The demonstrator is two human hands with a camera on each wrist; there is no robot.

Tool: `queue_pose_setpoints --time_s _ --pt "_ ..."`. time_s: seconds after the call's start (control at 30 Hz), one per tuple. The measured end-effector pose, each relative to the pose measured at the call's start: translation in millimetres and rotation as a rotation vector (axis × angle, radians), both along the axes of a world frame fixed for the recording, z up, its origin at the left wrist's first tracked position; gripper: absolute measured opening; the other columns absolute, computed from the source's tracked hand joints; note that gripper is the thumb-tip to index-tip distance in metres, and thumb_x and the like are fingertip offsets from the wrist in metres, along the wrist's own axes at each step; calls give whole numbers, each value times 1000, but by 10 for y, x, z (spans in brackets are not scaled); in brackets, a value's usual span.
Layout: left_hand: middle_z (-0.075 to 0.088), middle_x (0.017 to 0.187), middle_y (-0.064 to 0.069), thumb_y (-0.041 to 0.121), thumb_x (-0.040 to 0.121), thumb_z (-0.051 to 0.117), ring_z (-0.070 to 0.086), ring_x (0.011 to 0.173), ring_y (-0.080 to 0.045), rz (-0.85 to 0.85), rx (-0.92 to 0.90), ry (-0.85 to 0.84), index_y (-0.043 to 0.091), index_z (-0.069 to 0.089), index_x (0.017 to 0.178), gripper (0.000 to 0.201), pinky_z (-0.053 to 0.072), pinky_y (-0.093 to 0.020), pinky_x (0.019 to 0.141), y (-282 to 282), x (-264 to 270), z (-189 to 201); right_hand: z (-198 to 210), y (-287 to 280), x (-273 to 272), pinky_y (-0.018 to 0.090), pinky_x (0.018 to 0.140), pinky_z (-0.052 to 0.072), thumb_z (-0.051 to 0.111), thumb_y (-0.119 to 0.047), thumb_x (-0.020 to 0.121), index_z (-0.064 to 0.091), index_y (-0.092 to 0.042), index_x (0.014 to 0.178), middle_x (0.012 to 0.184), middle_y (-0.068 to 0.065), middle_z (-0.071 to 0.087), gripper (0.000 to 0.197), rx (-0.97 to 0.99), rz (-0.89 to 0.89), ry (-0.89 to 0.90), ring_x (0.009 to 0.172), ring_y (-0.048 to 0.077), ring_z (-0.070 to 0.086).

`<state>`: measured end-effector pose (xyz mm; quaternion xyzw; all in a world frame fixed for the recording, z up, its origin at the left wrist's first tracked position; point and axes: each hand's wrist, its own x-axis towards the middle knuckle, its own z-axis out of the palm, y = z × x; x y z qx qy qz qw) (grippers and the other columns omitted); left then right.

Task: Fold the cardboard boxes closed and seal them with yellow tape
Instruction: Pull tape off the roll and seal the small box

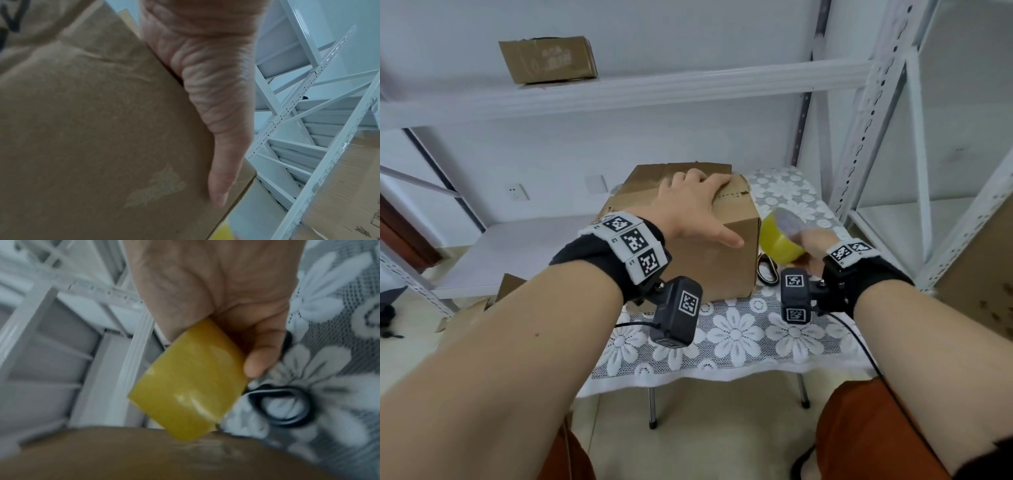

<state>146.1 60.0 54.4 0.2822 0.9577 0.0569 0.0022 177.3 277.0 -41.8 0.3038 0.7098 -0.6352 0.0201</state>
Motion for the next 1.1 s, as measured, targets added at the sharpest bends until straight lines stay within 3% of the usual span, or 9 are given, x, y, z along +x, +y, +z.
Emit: queue_pose_setpoints --time_s 0.13,0.23,0.37,0.47,0.57,0.67,0.87,0.97,1.1 --pt "43 137 -7 69 57 77 40 127 -30 -20 31 -69 33 29 148 109 36 -48 108 35 76 219 383 -137 -16 28 41 51 45 -12 97 53 -1 109 84 19 62 18 -411 -201 197 43 24 64" --pt "51 120 0 67 57 79 50 113 -23 -58 40 -119 31 38 142 101 44 -42 101 102 111 387 700 -289 -61 29 57 56 47 -33 93 63 -7 87 72 14 66 31 -472 -180 368 52 21 64" --pt "49 125 -5 73 51 75 46 118 -28 -59 -64 -110 34 36 142 107 42 -45 101 109 144 242 951 -471 -108 26 49 53 39 -18 99 53 -7 110 78 12 63 21 -423 -189 405 53 20 62" --pt "45 129 -10 69 59 75 41 123 -33 -28 -6 -123 29 34 145 104 40 -47 103 26 111 122 1029 -621 -148 35 77 55 43 -17 98 52 -7 116 95 9 57 22 -337 -181 443 83 25 60" --pt "45 132 -11 75 58 65 41 127 -33 -7 -19 -131 17 41 142 105 39 -47 105 -45 101 120 1123 -838 -184 42 83 54 49 -14 94 60 -10 78 78 5 60 20 -274 -208 520 79 24 60" --pt "38 144 -15 60 80 61 31 137 -36 -17 -31 -121 10 40 143 83 33 -45 110 -64 98 112 1169 -1086 -251 39 75 54 50 -14 93 59 -12 67 68 3 60 27 -208 -163 564 66 21 59" --pt "43 147 1 84 67 46 35 135 -28 8 10 -65 49 43 135 77 16 -60 112 -258 144 41 1036 -1299 -347 38 75 49 51 -13 88 59 -15 55 61 3 62 34 39 -54 491 73 25 62" --pt "58 132 8 89 66 50 49 126 -21 26 240 -139 59 49 122 63 31 -52 109 -476 163 52 1036 -1308 -353 40 80 52 49 -11 89 61 -11 58 66 7 63 32 99 -11 487 76 27 63" --pt "74 102 8 56 82 67 66 99 -9 151 917 -402 31 74 91 28 49 -30 94 -628 109 136 995 -1332 -381 34 67 53 48 -7 91 66 0 92 71 7 64 20 233 75 498 73 27 63"
